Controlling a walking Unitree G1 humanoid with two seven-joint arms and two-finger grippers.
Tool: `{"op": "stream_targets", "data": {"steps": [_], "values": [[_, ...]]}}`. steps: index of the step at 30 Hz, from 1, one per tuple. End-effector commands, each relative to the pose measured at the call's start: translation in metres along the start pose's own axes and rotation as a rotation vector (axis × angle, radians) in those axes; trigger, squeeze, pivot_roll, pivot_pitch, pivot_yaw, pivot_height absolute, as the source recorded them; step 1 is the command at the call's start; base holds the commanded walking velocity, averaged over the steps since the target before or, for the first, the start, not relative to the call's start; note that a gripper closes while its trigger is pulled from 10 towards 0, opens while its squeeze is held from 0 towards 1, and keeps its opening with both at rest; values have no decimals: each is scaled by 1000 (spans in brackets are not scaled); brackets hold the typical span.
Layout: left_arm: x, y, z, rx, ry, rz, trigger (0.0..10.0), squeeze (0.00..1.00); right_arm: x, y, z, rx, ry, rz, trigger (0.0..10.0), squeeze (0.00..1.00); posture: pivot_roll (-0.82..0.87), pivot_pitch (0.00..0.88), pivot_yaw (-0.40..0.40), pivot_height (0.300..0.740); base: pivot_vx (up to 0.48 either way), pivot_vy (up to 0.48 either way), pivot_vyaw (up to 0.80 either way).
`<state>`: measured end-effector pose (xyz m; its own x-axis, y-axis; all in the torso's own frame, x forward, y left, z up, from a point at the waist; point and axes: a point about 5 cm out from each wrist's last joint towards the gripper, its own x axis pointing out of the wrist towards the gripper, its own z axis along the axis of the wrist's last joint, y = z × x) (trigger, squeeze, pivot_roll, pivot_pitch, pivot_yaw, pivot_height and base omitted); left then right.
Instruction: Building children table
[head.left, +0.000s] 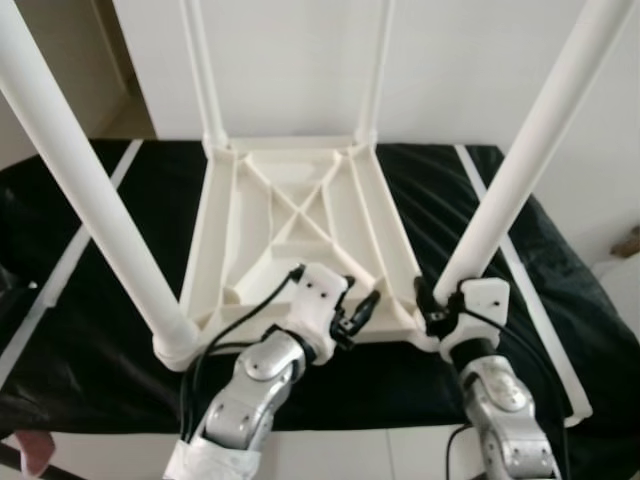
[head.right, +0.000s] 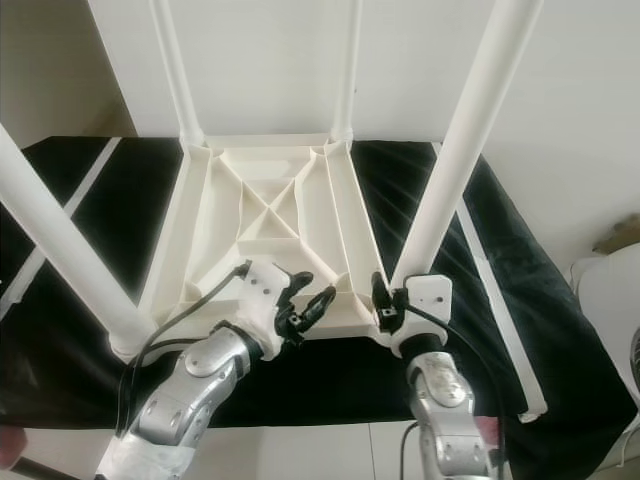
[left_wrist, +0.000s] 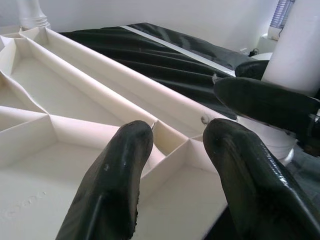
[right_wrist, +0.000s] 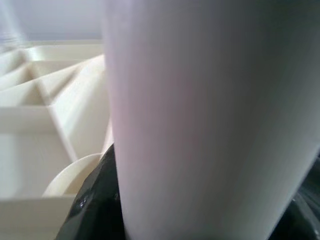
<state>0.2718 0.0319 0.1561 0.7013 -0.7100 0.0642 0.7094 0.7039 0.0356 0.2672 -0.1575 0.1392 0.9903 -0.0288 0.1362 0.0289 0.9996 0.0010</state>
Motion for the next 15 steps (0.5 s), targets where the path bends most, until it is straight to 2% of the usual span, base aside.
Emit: {"op": "stream_targets", "data": {"steps": [1, 3, 4, 5, 6, 8, 15], "values": [[0, -5, -1, -4, 6, -79, 10000, 0, -3, -3, -13, 6, 81, -57, 0, 0, -145, 76, 18, 740, 0, 0, 0], [1, -5, -1, -4, 4, -78, 10000, 0, -2, 1, -14, 17, 85, -93, 0, 0, -141, 77, 15, 740, 0, 0, 0], [1, -4, 0, 0, 2, -74, 10000, 0, -2, 7, -14, 36, 93, -129, 3412, 0, -136, 76, 14, 740, 0, 0, 0], [1, -4, 0, 0, 2, -74, 10000, 0, -2, 7, -14, 36, 93, -129, 3412, 0, -136, 76, 14, 740, 0, 0, 0], [2, -3, 1, -3, -1, -70, 10000, 0, -2, 13, -14, 52, 94, -131, 10000, 0, -133, 75, 15, 740, 0, 0, 0], [3, -2, 3, -9, -9, -64, 10000, 0, -2, 18, -13, 69, 94, -130, 10000, 0, -131, 75, 13, 740, 0, 0, 0], [4, 0, 6, -5, -18, -50, 10000, 0, -1, 16, -12, 58, 97, -128, 10000, 0, -123, 71, 3, 740, 0, 0, 0]]}}
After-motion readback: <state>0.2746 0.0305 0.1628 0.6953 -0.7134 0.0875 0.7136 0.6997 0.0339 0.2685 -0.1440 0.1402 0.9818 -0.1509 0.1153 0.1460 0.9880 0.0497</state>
